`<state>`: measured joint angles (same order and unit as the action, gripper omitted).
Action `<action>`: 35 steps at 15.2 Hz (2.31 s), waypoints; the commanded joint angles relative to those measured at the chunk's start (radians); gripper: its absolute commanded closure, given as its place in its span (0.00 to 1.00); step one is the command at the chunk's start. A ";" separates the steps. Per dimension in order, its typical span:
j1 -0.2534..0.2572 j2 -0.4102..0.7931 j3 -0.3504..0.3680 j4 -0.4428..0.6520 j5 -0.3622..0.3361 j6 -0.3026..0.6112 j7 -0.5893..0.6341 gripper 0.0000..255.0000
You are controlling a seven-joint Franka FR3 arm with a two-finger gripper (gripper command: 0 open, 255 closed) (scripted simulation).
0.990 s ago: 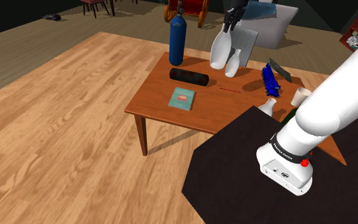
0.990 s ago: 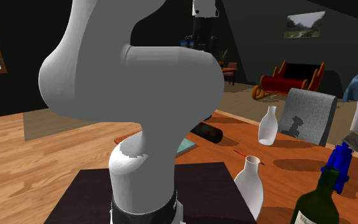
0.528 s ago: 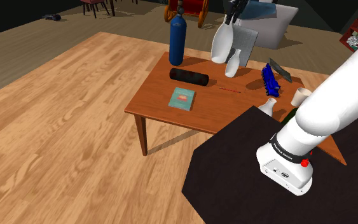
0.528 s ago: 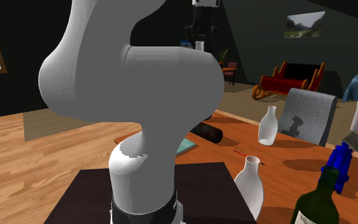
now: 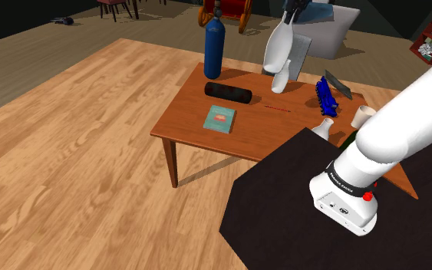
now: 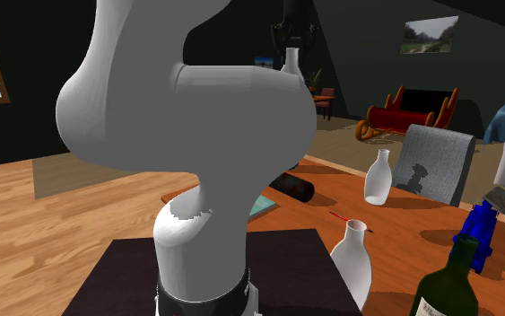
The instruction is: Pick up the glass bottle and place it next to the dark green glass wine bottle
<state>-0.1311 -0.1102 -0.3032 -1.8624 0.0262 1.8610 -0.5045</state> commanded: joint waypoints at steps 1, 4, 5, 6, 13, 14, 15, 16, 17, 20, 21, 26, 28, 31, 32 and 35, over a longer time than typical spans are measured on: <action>-0.016 -0.041 -0.017 -0.044 -0.011 0.003 -0.031 1.00; -0.044 -0.100 -0.047 -0.099 -0.031 0.002 -0.081 1.00; -0.053 -0.118 -0.058 -0.116 -0.038 0.000 -0.098 1.00; -0.063 -0.136 -0.069 -0.131 -0.045 -0.002 -0.116 1.00; -0.131 -0.235 -0.154 -0.203 -0.095 -0.023 -0.247 1.00; -0.140 -0.245 -0.168 -0.208 -0.102 -0.027 -0.267 1.00; -0.150 -0.255 -0.182 -0.213 -0.109 -0.031 -0.288 1.00; -0.159 -0.263 -0.196 -0.216 -0.116 -0.035 -0.308 1.00; -0.168 -0.271 -0.211 -0.218 -0.122 -0.039 -0.330 1.00; -0.195 -0.288 -0.258 -0.218 -0.141 -0.052 -0.395 1.00; -0.203 -0.291 -0.274 -0.216 -0.147 -0.056 -0.418 1.00; -0.238 -0.291 -0.364 -0.189 -0.168 -0.076 -0.537 1.00; -0.249 -0.283 -0.404 -0.170 -0.173 -0.084 -0.588 1.00; -0.260 -0.260 -0.469 -0.134 -0.173 -0.095 -0.669 1.00; -0.263 -0.250 -0.492 -0.120 -0.170 -0.099 -0.697 1.00; -0.266 -0.208 -0.569 -0.070 -0.154 -0.109 -0.787 1.00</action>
<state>-0.3963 -0.3344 -0.8434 -1.9508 -0.1347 1.7550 -1.2559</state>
